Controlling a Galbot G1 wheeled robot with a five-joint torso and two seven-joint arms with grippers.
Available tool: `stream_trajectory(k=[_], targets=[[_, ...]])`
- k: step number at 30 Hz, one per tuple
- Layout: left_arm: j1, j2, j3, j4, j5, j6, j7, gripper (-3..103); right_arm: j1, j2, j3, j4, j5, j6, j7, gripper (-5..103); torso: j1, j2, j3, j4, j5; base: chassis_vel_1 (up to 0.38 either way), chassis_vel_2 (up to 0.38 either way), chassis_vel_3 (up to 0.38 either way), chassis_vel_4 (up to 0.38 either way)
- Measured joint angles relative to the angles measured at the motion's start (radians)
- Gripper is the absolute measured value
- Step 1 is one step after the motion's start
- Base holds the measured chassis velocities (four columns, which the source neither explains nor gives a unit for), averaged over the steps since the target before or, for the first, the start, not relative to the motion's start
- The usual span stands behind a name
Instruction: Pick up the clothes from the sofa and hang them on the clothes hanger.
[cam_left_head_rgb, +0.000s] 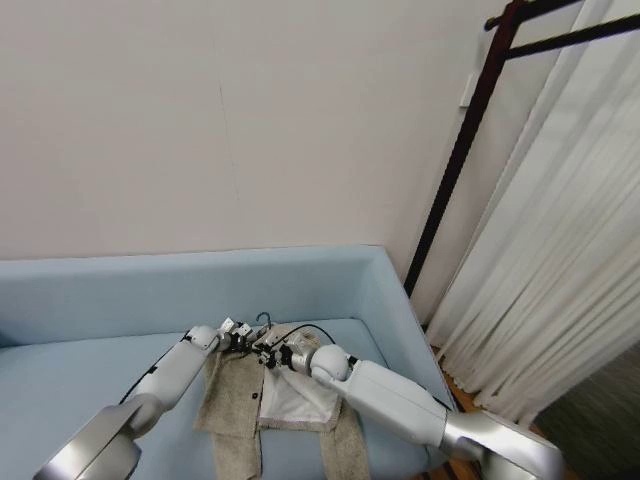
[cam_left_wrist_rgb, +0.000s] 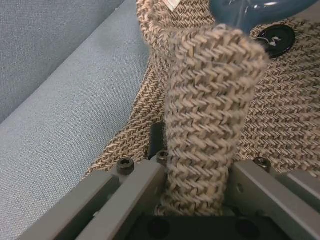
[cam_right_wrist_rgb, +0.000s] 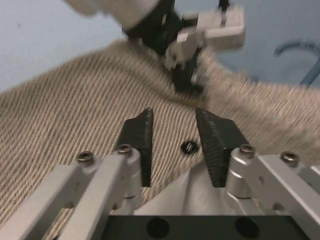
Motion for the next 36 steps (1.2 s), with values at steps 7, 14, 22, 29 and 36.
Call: stream_trajectory(k=[7,14,22,29,36], targets=[[0.004,0.003,-0.005,0.000,-0.002,-0.009,-0.001,4,-0.040,-0.055,0.025,0.110,0.059,-0.008,0.074,56,0.000,0.000,0.000,-0.0003,-0.0001,0.000,0.000,0.000,0.000],[0.020,0.011,-0.016,-0.010,-0.003,-0.017,-0.001,4,-0.040,-0.171,0.124,0.221,0.155,-0.046,0.089,78,0.000,0.000,0.000,-0.0003,0.0000,0.000,0.000,0.000,0.000],[0.024,0.026,-0.021,-0.020,-0.005,-0.017,0.007,4,-0.086,-0.304,0.247,0.209,0.307,-0.133,0.161,100,0.000,0.000,0.000,-0.0001,-0.0001,0.000,0.000,0.000,0.000],[0.021,0.029,-0.016,-0.017,-0.006,-0.018,0.008,4,-0.206,-0.381,0.322,0.192,0.408,-0.172,0.183,100,0.000,0.000,0.000,0.0000,0.0004,0.000,0.000,0.000,0.000],[0.021,0.026,-0.012,-0.017,-0.006,-0.018,0.007,4,-0.246,-0.371,0.351,0.197,0.455,-0.187,0.190,94,0.000,0.000,0.000,0.0003,0.0002,0.000,0.000,0.000,0.000]])
